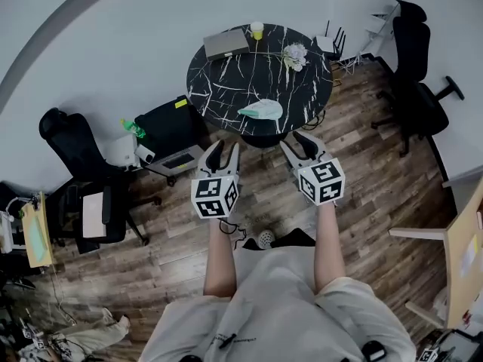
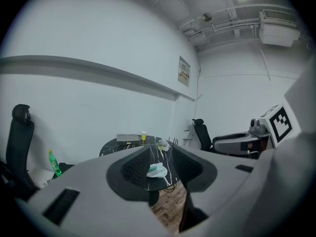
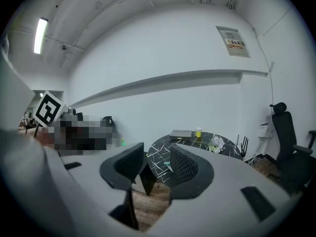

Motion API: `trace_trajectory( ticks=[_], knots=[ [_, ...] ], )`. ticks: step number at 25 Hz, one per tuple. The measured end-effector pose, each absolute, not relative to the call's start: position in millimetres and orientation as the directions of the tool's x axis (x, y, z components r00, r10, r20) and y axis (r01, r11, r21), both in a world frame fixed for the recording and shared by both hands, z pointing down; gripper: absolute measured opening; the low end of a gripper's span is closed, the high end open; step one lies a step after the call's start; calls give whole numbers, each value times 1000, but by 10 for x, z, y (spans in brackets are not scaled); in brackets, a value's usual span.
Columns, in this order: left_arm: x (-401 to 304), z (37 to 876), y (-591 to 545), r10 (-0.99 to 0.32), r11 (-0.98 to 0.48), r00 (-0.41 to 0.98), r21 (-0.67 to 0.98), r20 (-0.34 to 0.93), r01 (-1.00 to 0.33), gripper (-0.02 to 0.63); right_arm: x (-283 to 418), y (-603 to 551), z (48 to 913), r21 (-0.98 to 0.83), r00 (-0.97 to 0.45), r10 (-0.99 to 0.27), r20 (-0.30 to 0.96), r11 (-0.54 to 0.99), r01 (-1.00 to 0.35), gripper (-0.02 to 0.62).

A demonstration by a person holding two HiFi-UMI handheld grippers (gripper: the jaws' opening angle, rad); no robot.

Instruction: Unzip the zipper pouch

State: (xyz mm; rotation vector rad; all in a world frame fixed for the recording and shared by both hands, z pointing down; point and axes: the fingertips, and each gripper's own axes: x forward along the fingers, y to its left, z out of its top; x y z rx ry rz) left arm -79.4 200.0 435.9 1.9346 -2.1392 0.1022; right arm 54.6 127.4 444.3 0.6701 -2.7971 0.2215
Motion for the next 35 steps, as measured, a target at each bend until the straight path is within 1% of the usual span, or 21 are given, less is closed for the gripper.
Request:
trace_trajectory(
  ticks=[4,11,19,24,35],
  knots=[
    [-1068,4344,1840,-976,100,-65,160,209,-982,150,406,1033,4452,-119,-848,-445,289,862,-493,184],
    [-1304,4415,1550,-972,93,-51,174,231,-980,150,252,602,4470,-128,-824,-471,315,840,-528,190],
    [-1869,4404,845,-965,119,-79,150,250,-981,150,-364,-96,4453,-114,-844,-428,323,868,-484,195],
    [-2300,4393,424,-960,183,-147,139,240,-973,149,-712,-500,4506,-92,-843,-410,348,880,-466,201],
    [-2725,4500,-585,-953,160,-121,121,278,-980,149,-1236,-1450,4570,-78,-844,-395,362,890,-449,201]
  ],
)
